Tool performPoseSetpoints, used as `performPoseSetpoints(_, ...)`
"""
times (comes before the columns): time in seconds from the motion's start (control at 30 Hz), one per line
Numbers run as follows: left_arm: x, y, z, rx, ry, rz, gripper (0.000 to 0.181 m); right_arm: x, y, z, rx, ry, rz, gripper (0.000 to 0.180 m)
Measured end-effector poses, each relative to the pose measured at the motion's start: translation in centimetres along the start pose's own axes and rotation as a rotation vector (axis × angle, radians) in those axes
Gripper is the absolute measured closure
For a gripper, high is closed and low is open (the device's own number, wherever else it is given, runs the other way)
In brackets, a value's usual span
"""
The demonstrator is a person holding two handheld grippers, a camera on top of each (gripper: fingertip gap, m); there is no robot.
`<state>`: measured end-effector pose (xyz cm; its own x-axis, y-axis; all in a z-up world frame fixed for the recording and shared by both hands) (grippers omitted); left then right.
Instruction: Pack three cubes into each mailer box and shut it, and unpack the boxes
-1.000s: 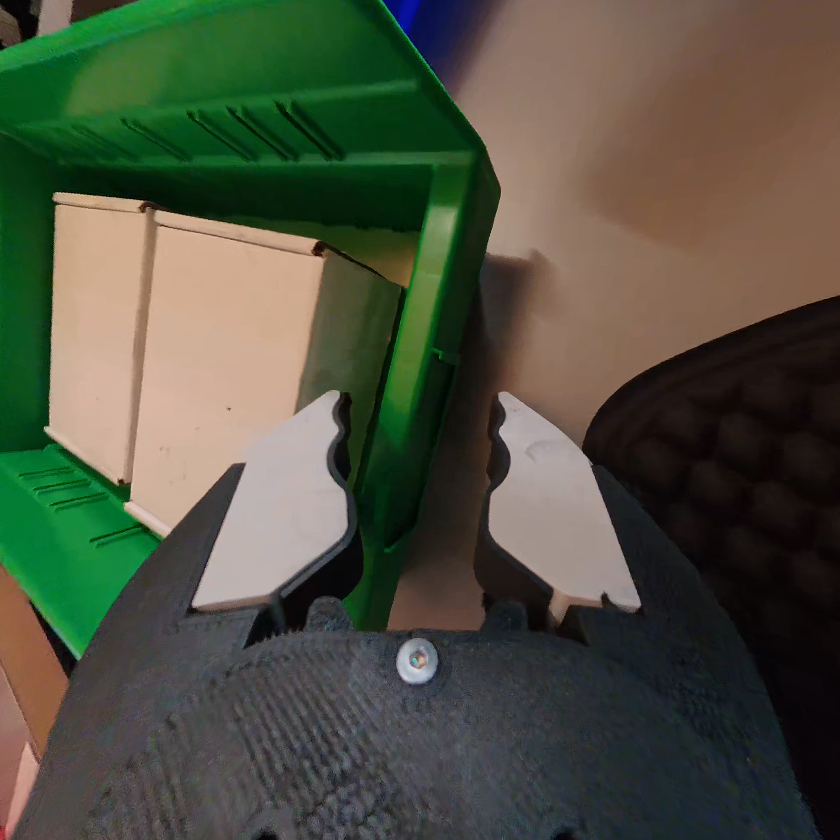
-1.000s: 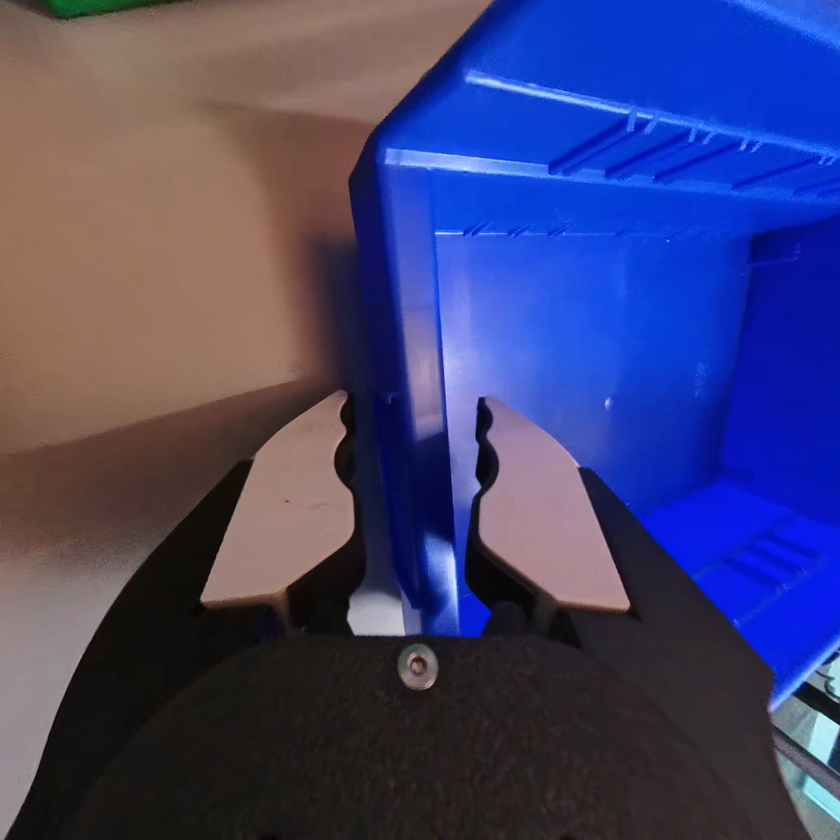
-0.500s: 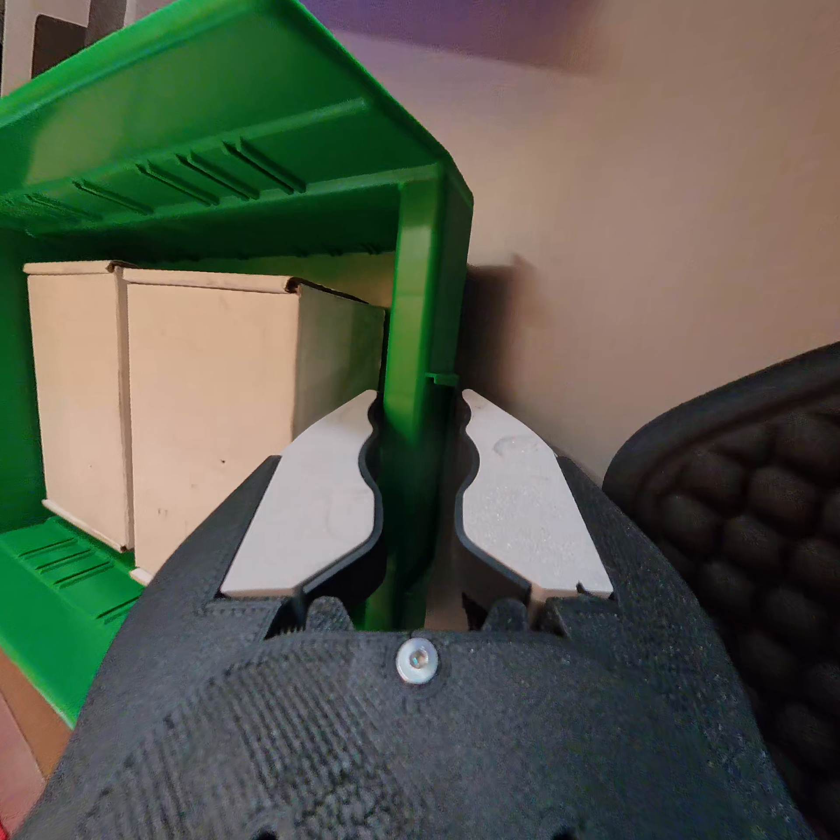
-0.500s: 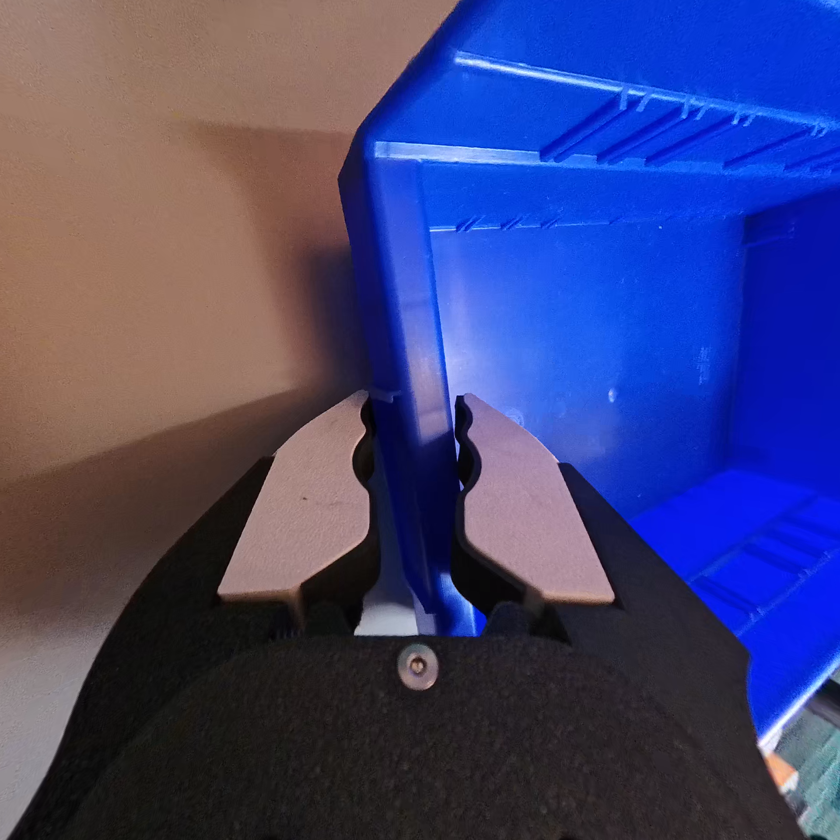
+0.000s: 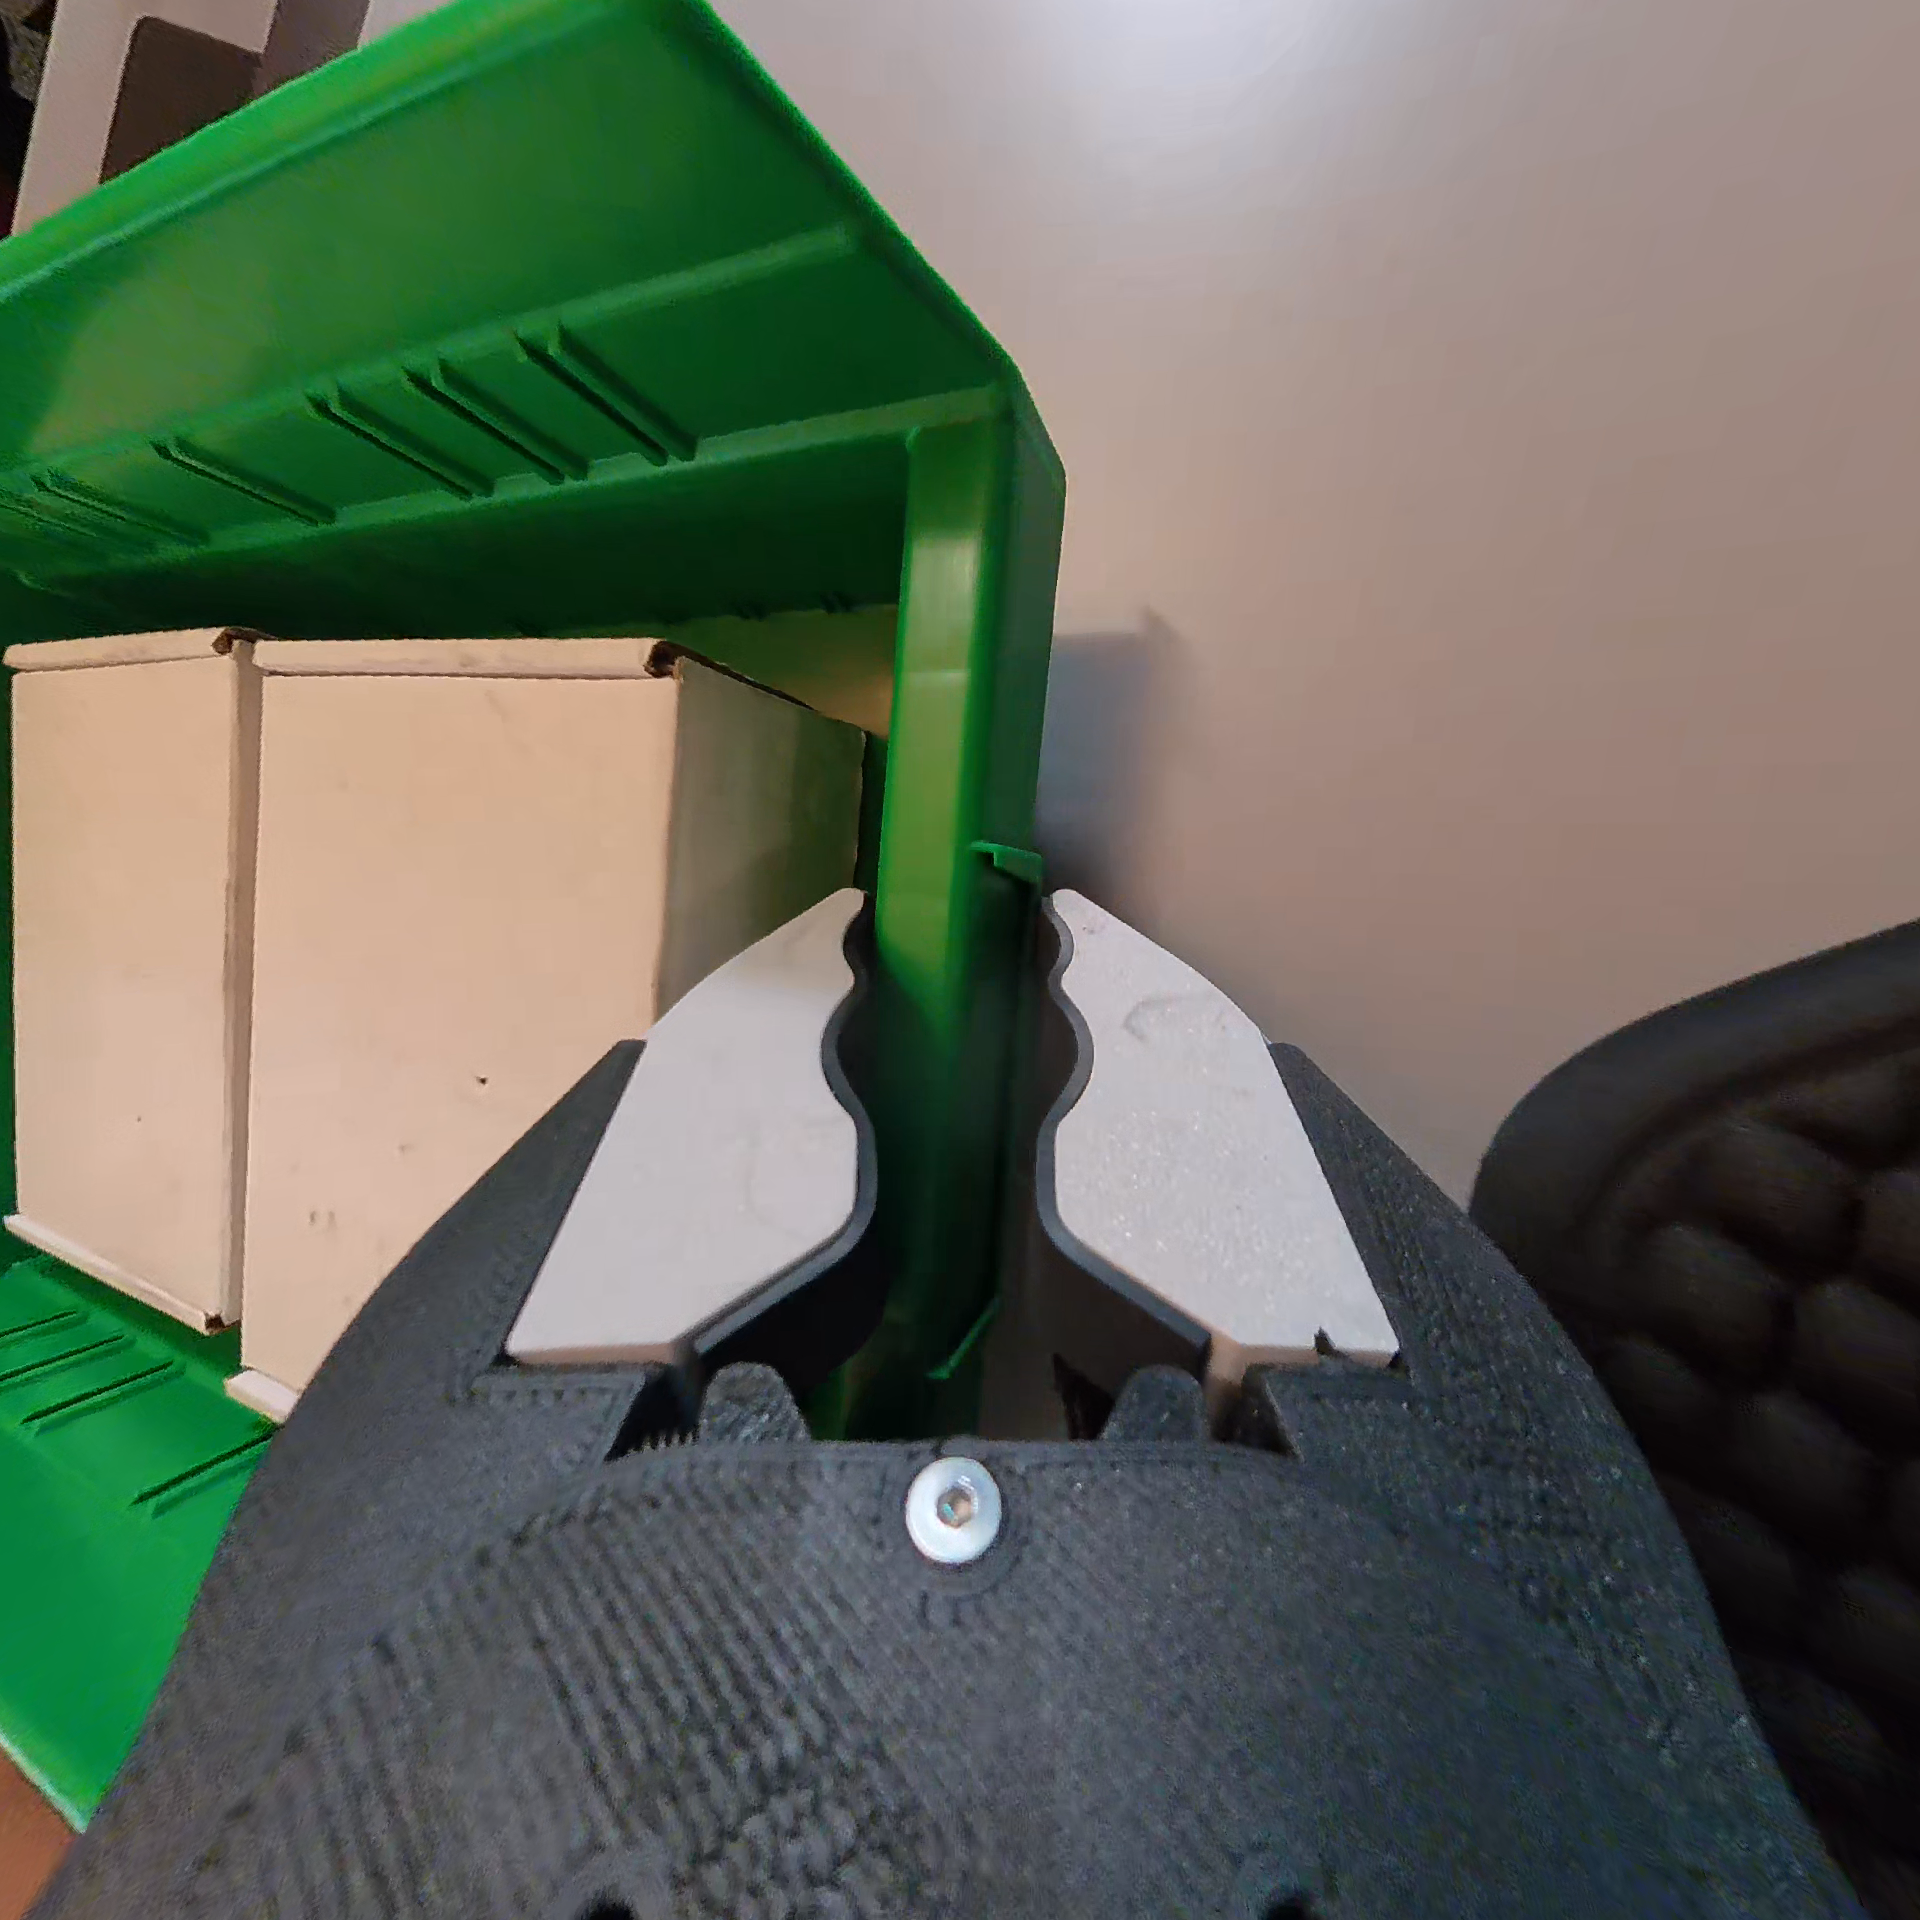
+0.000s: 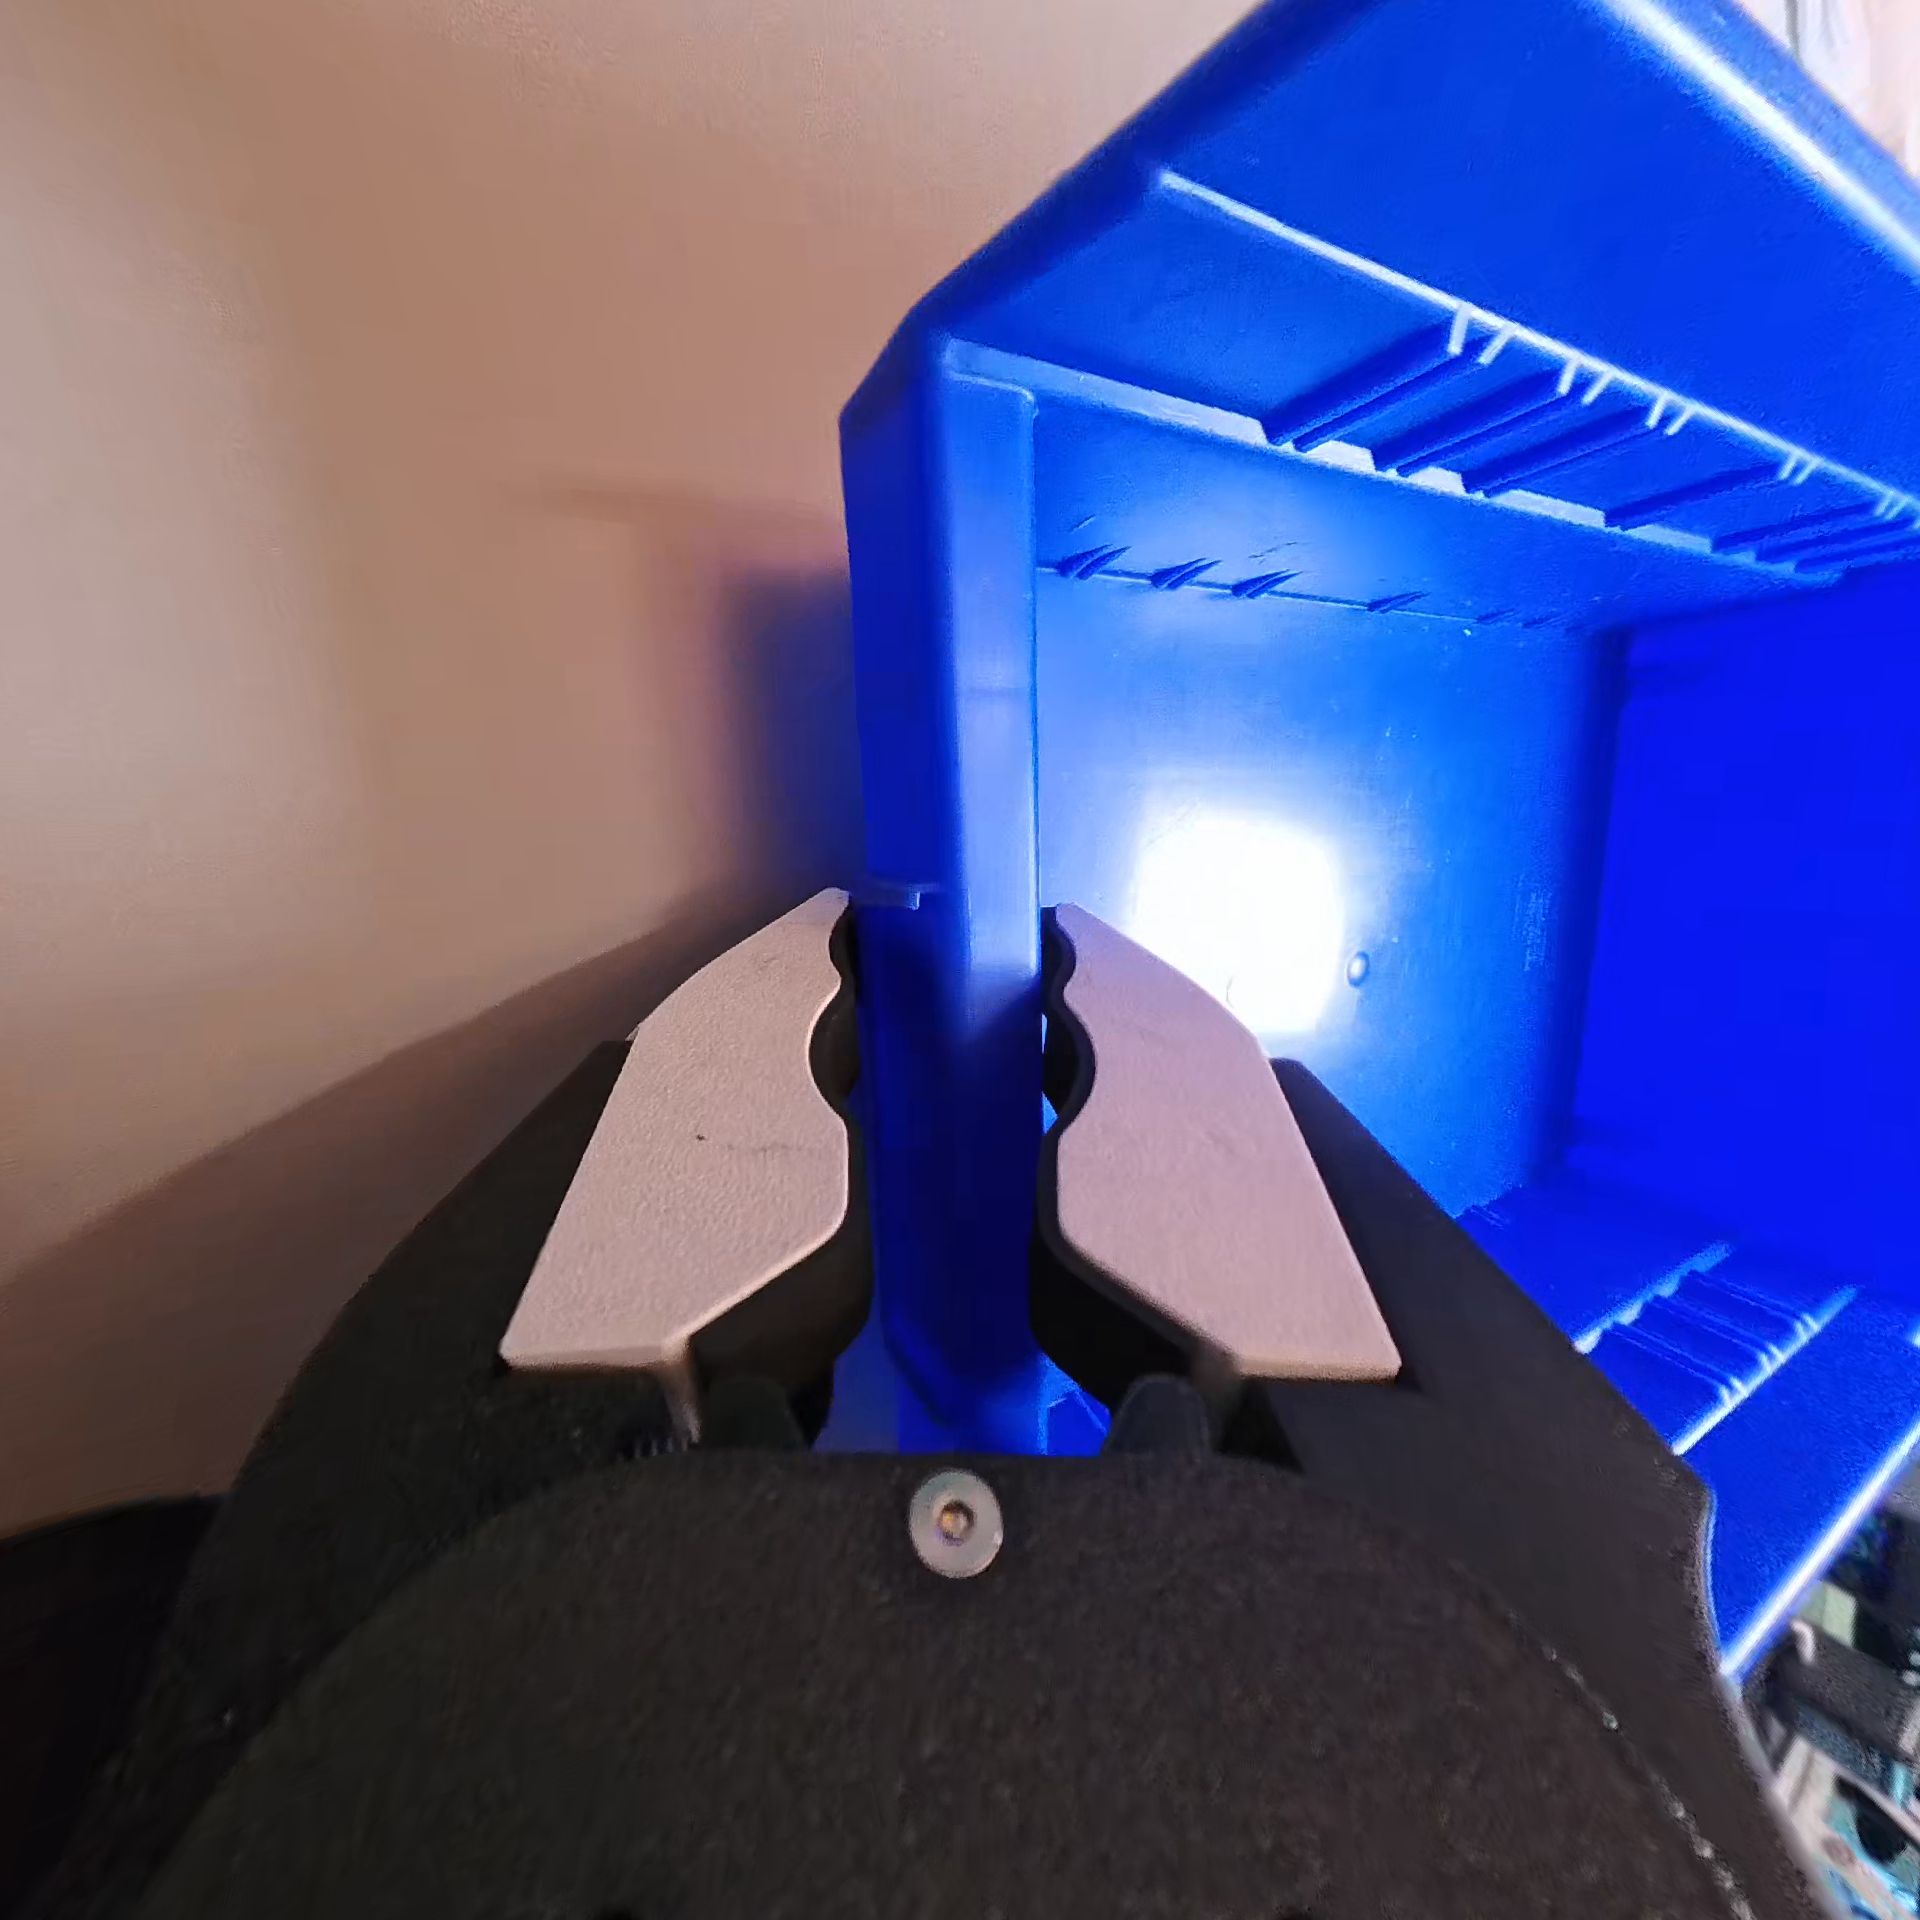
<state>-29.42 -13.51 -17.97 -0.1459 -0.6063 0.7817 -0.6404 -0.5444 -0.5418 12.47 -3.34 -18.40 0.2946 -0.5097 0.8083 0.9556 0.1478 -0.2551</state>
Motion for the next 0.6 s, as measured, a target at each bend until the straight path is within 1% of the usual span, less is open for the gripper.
performPoseSetpoints(0.17, -0.8, -0.3, -1.6, 0.016, 0.01, -0.009, 0.153, -0.1, 4.5, 2.2, -0.018, 0.013, -0.038, 0.148)
performPoseSetpoints(0.27, -1.3, -0.4, -2.7, 0.03, 0.006, -0.015, 0.153, -0.6, 6.5, 3.9, -0.024, 0.008, -0.047, 0.148)
performPoseSetpoints(0.6, -3.0, -0.7, -6.2, 0.051, -0.018, -0.015, 0.153, -2.3, 10.4, 8.4, -0.023, 0.003, -0.107, 0.149)
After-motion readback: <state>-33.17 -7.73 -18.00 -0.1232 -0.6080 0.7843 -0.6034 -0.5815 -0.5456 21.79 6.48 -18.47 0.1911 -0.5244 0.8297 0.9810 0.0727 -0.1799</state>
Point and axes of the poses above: each gripper's, where its closed fingertips meet, x back along the fingers, y out of its underside, z = x × y across the jaws, the point moved 8 cm from there along x, back along the fingers, and after that the axes turned 10 degrees about x, right-handed, at the moved point
